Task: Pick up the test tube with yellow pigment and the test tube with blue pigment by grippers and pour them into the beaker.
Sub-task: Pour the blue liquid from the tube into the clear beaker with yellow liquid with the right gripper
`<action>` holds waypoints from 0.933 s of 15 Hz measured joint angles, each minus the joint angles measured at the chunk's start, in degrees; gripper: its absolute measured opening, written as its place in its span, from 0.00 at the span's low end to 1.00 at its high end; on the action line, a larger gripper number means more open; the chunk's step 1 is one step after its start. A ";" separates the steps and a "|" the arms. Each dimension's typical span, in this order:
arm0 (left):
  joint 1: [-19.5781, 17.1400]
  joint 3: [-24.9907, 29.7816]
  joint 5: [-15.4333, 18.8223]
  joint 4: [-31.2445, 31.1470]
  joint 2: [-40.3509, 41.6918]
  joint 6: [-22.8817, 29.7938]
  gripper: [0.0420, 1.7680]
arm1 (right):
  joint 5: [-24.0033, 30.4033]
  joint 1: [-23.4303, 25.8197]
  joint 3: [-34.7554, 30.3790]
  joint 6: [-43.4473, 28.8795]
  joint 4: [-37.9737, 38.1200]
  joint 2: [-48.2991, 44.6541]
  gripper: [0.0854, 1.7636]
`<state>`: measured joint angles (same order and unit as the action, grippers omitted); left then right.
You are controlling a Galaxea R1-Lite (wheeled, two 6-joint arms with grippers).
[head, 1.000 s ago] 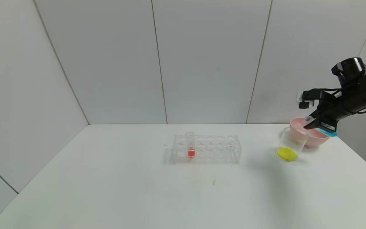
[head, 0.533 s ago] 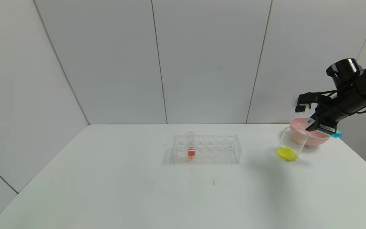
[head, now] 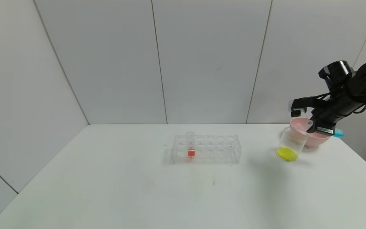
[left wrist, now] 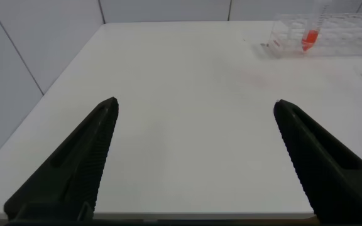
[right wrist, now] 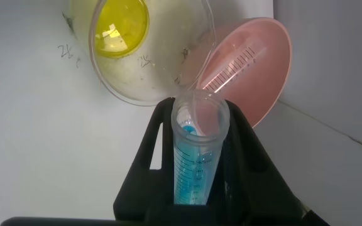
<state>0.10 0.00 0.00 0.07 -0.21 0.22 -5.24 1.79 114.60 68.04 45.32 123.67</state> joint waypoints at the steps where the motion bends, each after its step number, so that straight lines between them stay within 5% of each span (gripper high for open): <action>1: 0.00 0.00 0.00 0.00 0.00 0.02 1.00 | -1.02 -0.22 0.00 0.48 -0.04 0.20 0.25; 14: 0.00 0.00 0.00 0.00 0.00 0.02 1.00 | -10.57 -2.43 -0.02 4.88 -0.41 0.24 0.25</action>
<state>0.10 0.00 0.00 0.07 -0.21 0.24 -15.81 -0.63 114.58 72.91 44.91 123.92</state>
